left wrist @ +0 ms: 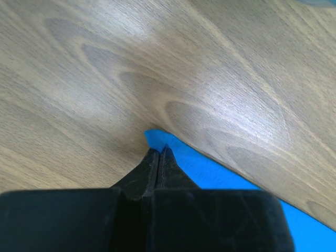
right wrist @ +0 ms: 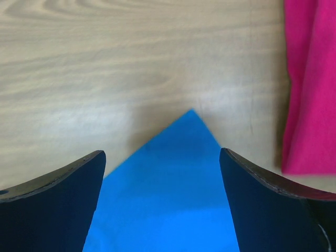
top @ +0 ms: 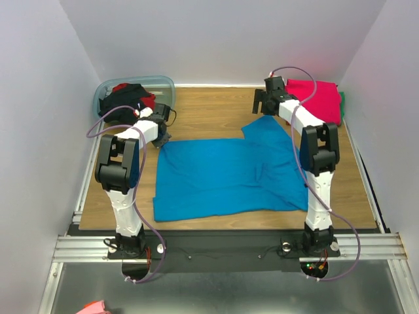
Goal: Fold and stack the t-shirts
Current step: Fold the tshirt
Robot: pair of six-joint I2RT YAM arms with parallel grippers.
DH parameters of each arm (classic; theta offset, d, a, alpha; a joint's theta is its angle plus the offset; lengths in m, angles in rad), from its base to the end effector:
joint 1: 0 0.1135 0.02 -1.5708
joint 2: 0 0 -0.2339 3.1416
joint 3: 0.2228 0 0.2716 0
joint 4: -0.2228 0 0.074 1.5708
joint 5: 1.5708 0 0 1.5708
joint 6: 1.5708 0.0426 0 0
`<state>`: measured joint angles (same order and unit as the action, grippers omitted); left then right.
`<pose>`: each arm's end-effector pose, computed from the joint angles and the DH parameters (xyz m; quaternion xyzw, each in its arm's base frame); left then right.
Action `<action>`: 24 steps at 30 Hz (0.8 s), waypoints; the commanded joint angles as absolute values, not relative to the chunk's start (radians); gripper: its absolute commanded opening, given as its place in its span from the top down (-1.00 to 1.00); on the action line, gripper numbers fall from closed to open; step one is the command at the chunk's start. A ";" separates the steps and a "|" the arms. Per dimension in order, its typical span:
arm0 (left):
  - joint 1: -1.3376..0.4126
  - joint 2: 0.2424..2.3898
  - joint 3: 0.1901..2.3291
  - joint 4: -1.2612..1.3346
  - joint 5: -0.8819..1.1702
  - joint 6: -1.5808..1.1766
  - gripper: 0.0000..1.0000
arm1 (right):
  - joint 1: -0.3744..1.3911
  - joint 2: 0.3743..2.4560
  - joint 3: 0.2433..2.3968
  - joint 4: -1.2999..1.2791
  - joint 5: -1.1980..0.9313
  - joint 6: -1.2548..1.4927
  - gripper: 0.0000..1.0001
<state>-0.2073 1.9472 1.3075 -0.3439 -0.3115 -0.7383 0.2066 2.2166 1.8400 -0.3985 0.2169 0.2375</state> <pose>0.4115 -0.0732 0.1257 -0.2914 0.9007 0.0020 0.3221 0.5027 0.0960 0.1778 0.0561 0.9157 -0.0125 0.3977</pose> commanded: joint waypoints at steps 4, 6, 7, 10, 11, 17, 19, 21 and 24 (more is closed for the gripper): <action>-0.204 1.934 1.267 -0.377 -0.293 -0.715 1.00 | 0.201 2.356 2.013 -0.394 0.304 0.140 -0.70; -0.204 1.936 1.269 -0.380 -0.293 -0.716 1.00 | 0.201 2.367 2.000 -0.394 0.310 0.143 -0.59; -0.204 1.936 1.269 -0.380 -0.291 -0.716 1.00 | 0.201 2.371 1.993 -0.394 0.307 0.143 -0.55; -0.204 1.936 1.266 -0.382 -0.290 -0.715 1.00 | 0.201 2.375 1.953 -0.394 0.282 0.153 -0.50; -0.204 1.934 1.267 -0.380 -0.287 -0.713 1.00 | 0.201 2.365 1.924 -0.393 0.270 0.158 -0.41; -0.204 1.919 1.264 -0.383 -0.284 -0.710 1.00 | 0.202 2.341 1.873 -0.393 0.226 0.210 0.42; -0.204 1.907 1.266 -0.383 -0.282 -0.707 1.00 | 0.202 2.335 1.870 -0.393 0.215 0.212 0.62; -0.204 1.902 1.267 -0.383 -0.276 -0.704 1.00 | 0.202 2.312 1.868 -0.393 0.215 0.216 0.81; -0.204 1.884 1.262 -0.382 -0.265 -0.699 1.00 | 0.206 2.249 1.864 -0.390 0.233 0.225 0.99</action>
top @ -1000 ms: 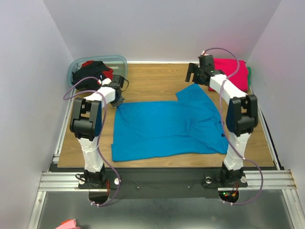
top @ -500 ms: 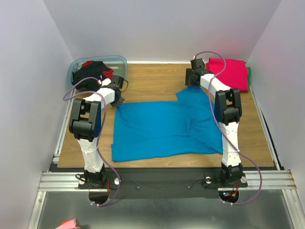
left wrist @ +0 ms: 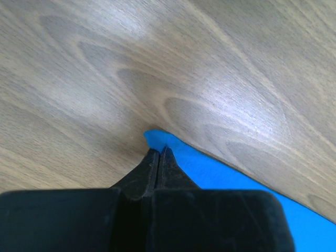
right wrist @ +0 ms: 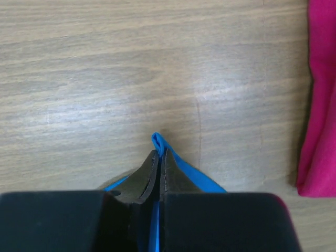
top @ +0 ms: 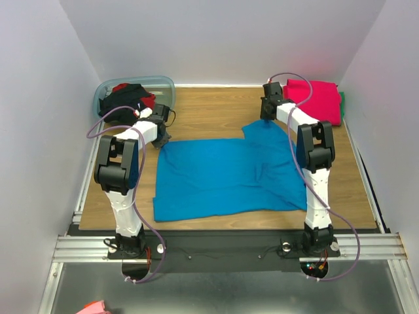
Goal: Fold and stack the t-shirts
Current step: Fold the tshirt
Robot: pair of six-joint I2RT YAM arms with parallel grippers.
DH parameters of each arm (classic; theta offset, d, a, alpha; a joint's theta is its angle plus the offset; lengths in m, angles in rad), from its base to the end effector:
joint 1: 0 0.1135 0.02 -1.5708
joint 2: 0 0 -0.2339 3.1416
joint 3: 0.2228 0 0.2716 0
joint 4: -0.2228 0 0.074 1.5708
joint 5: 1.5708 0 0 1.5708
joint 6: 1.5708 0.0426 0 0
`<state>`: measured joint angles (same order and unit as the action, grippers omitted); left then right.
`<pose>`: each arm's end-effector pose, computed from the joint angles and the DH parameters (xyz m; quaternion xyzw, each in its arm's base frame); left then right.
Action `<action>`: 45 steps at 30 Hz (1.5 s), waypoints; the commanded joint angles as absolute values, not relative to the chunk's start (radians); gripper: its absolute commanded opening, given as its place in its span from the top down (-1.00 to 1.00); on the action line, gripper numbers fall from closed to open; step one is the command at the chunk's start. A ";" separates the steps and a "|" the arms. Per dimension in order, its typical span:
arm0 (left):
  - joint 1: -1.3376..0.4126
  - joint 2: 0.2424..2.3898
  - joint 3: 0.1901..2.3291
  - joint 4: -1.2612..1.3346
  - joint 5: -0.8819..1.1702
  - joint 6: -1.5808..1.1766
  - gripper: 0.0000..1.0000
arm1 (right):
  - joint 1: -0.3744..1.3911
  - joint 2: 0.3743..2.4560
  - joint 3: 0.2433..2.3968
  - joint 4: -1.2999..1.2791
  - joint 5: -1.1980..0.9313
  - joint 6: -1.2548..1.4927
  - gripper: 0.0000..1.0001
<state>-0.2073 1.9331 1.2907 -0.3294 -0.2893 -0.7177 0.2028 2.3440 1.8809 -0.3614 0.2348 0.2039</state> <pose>0.4093 -0.0737 0.1267 -0.2798 0.9041 -0.0070 0.3227 0.5168 0.0961 0.1315 0.0432 0.9247 -0.0337 0.3766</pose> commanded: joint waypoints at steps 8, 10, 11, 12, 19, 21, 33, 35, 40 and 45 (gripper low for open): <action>-0.212 1.806 1.190 -0.353 -0.207 -0.698 1.00 | 0.215 1.963 1.643 -0.342 0.296 0.232 0.99; -0.218 1.770 1.161 -0.345 -0.207 -0.703 1.00 | 0.215 1.901 1.556 -0.331 0.284 0.256 0.99; -0.219 1.758 1.152 -0.345 -0.207 -0.704 1.00 | 0.215 1.843 1.530 -0.325 0.278 0.261 0.99; -0.221 1.743 1.144 -0.347 -0.207 -0.704 1.00 | 0.215 1.810 1.504 -0.325 0.276 0.265 0.99; -0.248 1.594 1.046 -0.334 -0.210 -0.716 1.00 | 0.216 1.547 1.258 -0.324 0.284 0.311 0.99; -0.256 1.544 1.007 -0.334 -0.216 -0.724 1.00 | 0.216 1.455 1.194 -0.325 0.311 0.316 0.99; -0.270 1.261 0.801 -0.319 -0.247 -0.775 1.00 | 0.216 1.123 0.944 -0.391 0.319 0.397 0.98; -0.270 1.238 0.776 -0.318 -0.245 -0.773 1.00 | 0.216 1.091 0.898 -0.408 0.334 0.431 0.97; -0.270 1.223 0.723 -0.307 -0.221 -0.787 1.00 | 0.216 1.006 0.830 -0.466 0.351 0.494 0.94; -0.270 1.171 0.660 -0.298 -0.227 -0.802 1.00 | 0.215 0.957 0.764 -0.526 0.388 0.566 0.92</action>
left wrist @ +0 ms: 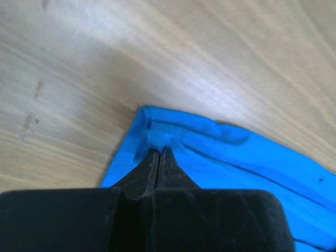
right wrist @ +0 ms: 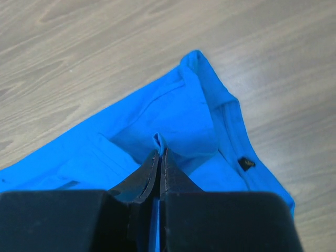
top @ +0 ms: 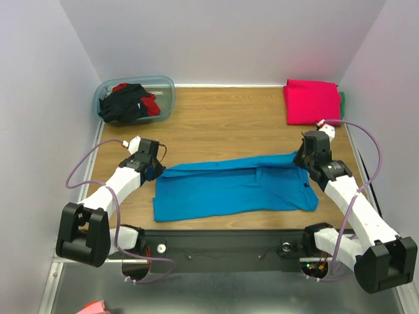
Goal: Fold and stack the t-shirts
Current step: Fold the tshirt
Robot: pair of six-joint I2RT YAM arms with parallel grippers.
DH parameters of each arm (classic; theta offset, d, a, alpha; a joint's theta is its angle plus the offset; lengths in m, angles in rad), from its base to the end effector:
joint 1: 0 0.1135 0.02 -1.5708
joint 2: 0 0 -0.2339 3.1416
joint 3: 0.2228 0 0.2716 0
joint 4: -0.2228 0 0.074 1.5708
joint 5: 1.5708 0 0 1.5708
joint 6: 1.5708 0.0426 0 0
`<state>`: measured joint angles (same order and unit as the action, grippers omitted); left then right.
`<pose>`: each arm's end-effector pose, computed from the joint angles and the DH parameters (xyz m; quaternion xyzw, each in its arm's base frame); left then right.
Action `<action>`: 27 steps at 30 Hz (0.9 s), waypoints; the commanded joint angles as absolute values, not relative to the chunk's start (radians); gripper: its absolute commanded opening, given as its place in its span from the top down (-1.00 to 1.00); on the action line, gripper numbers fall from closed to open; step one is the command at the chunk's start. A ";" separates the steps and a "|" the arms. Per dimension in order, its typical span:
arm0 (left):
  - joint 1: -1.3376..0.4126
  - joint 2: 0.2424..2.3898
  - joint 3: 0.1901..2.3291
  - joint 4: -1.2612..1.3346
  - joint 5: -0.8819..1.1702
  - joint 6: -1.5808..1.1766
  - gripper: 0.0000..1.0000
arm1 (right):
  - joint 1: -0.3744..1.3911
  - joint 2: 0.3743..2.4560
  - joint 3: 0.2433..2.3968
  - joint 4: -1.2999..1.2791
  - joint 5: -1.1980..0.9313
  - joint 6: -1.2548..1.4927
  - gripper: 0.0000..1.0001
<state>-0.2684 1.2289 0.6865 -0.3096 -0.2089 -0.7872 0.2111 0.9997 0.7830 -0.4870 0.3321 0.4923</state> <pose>0.2681 -0.0646 0.1615 -0.2742 0.8905 -0.0919 0.3513 0.2496 0.0393 0.2380 0.1942 0.8764 0.0019 0.4406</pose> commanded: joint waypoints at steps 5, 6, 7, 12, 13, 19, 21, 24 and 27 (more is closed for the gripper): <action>-0.270 1.154 0.637 -0.325 -0.236 -0.807 0.99 | 0.215 0.942 0.735 -0.630 0.446 0.653 0.60; -0.270 1.149 0.637 -0.339 -0.236 -0.807 0.74 | 0.215 0.943 0.733 -0.658 0.451 0.691 0.50; -0.270 1.149 0.635 -0.354 -0.238 -0.808 0.74 | 0.216 0.945 0.733 -0.687 0.451 0.712 0.38; -0.270 1.030 0.666 -0.524 -0.258 -0.902 -0.42 | 0.215 0.849 0.747 -0.905 0.440 0.824 -0.40; -0.270 0.967 0.673 -0.540 -0.271 -0.910 -0.82 | 0.215 0.819 0.750 -0.908 0.440 0.825 -0.46; -0.270 0.793 0.724 -0.549 -0.298 -0.933 -0.97 | 0.216 0.736 0.782 -0.758 0.323 0.691 -0.90; -0.268 0.796 0.726 -0.479 -0.228 -0.911 -0.97 | 0.216 0.776 0.782 -0.656 0.175 0.648 -1.00; -0.272 0.863 0.712 -0.369 -0.140 -0.882 -0.97 | 0.216 0.895 0.762 -0.485 -0.070 0.592 -1.00; -0.293 0.986 0.709 -0.301 -0.046 -0.862 -0.97 | 0.216 1.046 0.778 -0.382 -0.182 0.572 -1.00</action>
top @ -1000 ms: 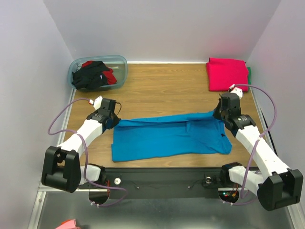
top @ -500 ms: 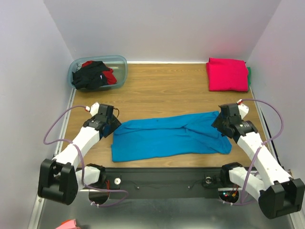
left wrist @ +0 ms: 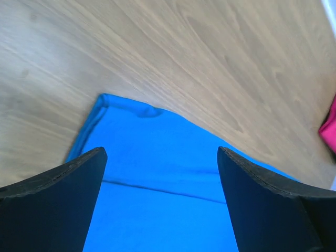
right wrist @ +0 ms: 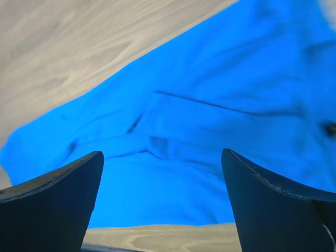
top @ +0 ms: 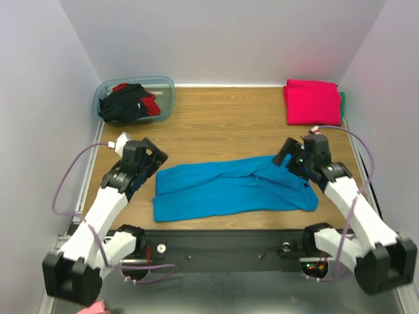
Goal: Fold and stack the t-shirts
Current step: Fold the tshirt
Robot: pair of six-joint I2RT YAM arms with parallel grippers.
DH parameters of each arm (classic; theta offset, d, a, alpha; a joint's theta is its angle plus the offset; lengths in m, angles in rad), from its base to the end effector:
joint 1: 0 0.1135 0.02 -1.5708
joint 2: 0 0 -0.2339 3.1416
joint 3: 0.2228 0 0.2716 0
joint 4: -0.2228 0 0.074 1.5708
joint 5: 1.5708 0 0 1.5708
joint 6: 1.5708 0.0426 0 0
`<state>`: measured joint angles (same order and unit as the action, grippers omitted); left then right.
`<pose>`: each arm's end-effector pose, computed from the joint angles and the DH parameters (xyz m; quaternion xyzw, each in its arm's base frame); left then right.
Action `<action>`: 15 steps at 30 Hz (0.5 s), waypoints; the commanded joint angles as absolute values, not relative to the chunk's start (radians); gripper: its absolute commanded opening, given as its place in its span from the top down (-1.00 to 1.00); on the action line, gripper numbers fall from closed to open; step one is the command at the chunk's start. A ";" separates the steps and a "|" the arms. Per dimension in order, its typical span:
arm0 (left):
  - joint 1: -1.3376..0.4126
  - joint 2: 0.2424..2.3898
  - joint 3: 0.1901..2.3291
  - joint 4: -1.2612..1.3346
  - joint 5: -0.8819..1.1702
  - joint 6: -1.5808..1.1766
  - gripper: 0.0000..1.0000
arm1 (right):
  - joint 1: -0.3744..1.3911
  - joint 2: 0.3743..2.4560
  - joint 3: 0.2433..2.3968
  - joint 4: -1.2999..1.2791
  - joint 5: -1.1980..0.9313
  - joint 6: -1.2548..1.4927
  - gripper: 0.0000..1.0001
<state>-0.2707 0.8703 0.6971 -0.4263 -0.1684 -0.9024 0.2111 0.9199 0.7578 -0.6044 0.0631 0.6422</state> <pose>0.2296 -0.0563 0.2403 -0.3110 0.8255 -0.1955 0.4286 0.2287 0.0463 0.2352 0.2088 0.8958 0.1355 0.3681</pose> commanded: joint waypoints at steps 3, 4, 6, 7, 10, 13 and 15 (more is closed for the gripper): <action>-0.357 1.121 0.718 -0.221 -0.026 -0.848 -0.97 | 0.219 1.174 0.833 -0.316 -0.183 0.548 -1.00; -0.382 1.188 0.727 -0.213 -0.028 -0.848 -0.97 | 0.225 1.202 0.845 -0.308 -0.160 0.535 -1.00; -0.399 1.251 0.733 -0.195 -0.018 -0.844 -0.97 | 0.227 1.287 0.867 -0.287 -0.124 0.522 -1.00; -0.402 1.303 0.730 -0.192 -0.020 -0.845 -0.97 | 0.227 1.313 0.885 -0.287 -0.100 0.522 -1.00; -0.403 1.365 0.704 -0.163 -0.020 -0.847 -0.97 | 0.238 1.414 0.891 -0.284 -0.092 0.537 -1.00; -0.403 1.381 0.689 -0.164 -0.061 -0.842 -0.97 | 0.248 1.480 0.884 -0.278 -0.083 0.532 -1.00; -0.402 1.387 0.677 -0.178 -0.095 -0.835 -0.97 | 0.252 1.500 0.873 -0.276 -0.087 0.537 -1.00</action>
<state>-0.4042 1.3884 0.6960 -0.1917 -0.0368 -0.8600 0.2352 1.4666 0.8684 -0.3195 -0.1024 0.5491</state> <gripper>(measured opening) 0.985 0.998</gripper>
